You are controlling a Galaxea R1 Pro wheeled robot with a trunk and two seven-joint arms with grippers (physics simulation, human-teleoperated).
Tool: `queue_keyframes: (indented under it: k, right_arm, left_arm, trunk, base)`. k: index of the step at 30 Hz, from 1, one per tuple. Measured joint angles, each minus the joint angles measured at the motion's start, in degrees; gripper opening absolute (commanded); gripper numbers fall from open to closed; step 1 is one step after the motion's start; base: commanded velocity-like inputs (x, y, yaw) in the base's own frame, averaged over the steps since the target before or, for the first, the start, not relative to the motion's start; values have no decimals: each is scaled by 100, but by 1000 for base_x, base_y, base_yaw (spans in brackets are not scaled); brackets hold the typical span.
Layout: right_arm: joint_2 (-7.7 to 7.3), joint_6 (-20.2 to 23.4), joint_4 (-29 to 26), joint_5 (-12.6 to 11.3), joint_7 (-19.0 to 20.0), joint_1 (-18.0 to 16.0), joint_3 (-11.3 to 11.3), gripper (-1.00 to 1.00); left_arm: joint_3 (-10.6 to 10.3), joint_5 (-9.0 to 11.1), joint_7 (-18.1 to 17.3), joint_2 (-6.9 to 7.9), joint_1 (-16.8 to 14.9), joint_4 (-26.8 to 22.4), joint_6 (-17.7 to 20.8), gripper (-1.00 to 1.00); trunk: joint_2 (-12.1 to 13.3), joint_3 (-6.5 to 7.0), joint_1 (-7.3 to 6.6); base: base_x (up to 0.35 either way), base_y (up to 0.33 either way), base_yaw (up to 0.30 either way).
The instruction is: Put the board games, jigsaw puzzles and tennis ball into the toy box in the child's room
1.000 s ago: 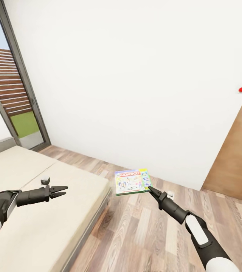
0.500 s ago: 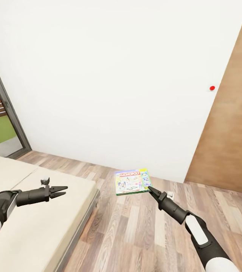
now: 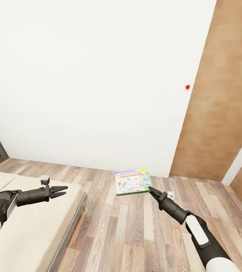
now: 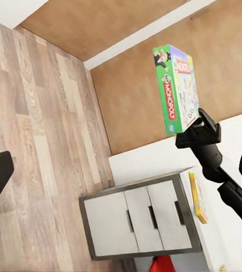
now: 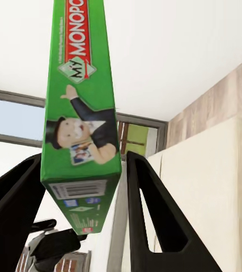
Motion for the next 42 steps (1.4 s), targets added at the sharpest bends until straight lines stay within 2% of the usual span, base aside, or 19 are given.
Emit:
queue_keyframes:
  k: [21, 42]
  right_arm:
    - [-4, 0, 0, 0, -1, 0, 0, -100]
    - [-29, 2, 0, -10, -1, 0, 0, -100]
  left_arm:
    - [-22, 0, 1, -1, 0, 0, 0, 100]
    - [-19, 0, 7, -3, 0, 0, 4, 100]
  trunk:
    - [0, 0, 0]
    - [0, 0, 2]
  base:
    - [-2, 0, -280]
    - [-71, 0, -280]
